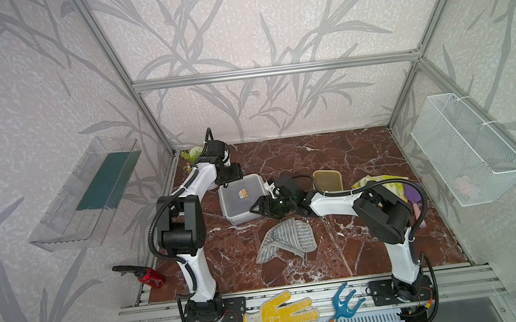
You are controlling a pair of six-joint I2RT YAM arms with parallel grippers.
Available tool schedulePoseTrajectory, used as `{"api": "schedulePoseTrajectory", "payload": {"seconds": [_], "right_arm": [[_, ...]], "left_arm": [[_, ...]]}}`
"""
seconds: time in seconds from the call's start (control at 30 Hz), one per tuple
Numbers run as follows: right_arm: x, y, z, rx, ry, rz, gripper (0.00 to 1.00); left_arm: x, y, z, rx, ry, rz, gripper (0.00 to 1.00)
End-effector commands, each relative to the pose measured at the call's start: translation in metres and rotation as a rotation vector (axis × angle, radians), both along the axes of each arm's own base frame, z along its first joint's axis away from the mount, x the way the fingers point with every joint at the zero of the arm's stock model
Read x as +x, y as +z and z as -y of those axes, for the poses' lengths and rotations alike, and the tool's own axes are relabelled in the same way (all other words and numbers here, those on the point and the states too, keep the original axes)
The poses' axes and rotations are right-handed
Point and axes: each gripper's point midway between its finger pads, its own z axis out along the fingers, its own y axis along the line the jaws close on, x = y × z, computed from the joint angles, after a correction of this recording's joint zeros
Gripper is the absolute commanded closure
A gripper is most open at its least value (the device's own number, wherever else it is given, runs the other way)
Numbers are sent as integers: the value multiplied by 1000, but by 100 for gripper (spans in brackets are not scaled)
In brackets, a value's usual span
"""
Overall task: Wipe the insides of the lunch boxes
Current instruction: Adjust the lunch box at the center of the board.
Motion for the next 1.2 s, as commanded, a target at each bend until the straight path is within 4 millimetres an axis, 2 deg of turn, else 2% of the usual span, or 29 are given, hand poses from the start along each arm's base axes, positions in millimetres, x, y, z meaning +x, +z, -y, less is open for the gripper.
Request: {"api": "schedulePoseTrajectory", "payload": {"seconds": [0.0,0.3,0.53,0.8,0.93,1.1,1.17], "right_arm": [[26,8,4,10,-39,41,29],[64,11,23,6,-79,67,29],[90,13,26,15,-70,74,29],[116,12,38,14,-82,75,29],[120,11,46,8,-85,73,29],[100,11,54,-13,-61,74,29],[91,11,55,-23,-49,77,29]], "left_arm": [[-20,-3,3,-30,-1,-53,33],[-33,9,8,-65,14,-42,33],[-52,6,13,-102,53,-53,33],[-71,19,21,-136,76,-34,33],[-76,28,27,-174,71,-24,33],[-67,60,2,-92,104,70,28],[-62,66,-8,-42,112,80,27]]}}
